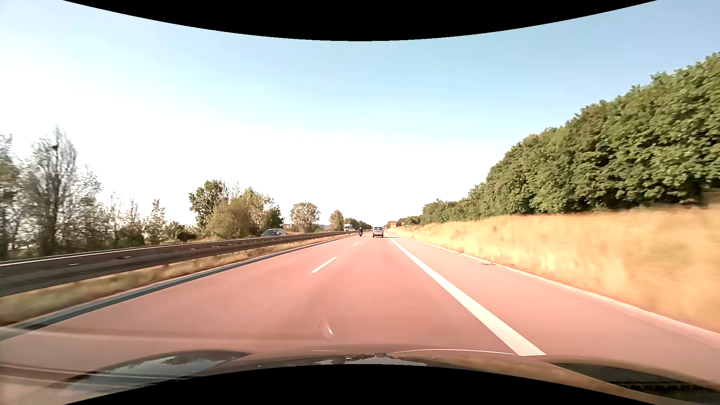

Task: Follow the waypoints while adhering to traffic rules and regulations

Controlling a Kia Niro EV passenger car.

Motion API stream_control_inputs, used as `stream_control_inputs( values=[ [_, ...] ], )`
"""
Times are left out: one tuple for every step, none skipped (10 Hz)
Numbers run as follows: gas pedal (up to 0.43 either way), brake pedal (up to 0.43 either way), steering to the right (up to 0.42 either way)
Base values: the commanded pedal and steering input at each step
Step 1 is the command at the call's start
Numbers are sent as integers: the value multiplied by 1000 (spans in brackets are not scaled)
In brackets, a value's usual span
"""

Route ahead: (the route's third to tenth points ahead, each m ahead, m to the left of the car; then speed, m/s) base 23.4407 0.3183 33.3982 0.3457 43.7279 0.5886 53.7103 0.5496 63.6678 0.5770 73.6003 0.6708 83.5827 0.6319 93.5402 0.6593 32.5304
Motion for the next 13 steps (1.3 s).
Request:
stream_control_inputs(
  values=[
    [378,6,-2],
    [378,6,-2],
    [378,6,-2],
    [378,6,-2],
    [378,6,-2],
    [378,6,-2],
    [378,6,-1],
    [378,6,0],
    [378,6,0],
    [378,6,0],
    [378,6,0],
    [378,6,0],
    [378,6,0]
  ],
)
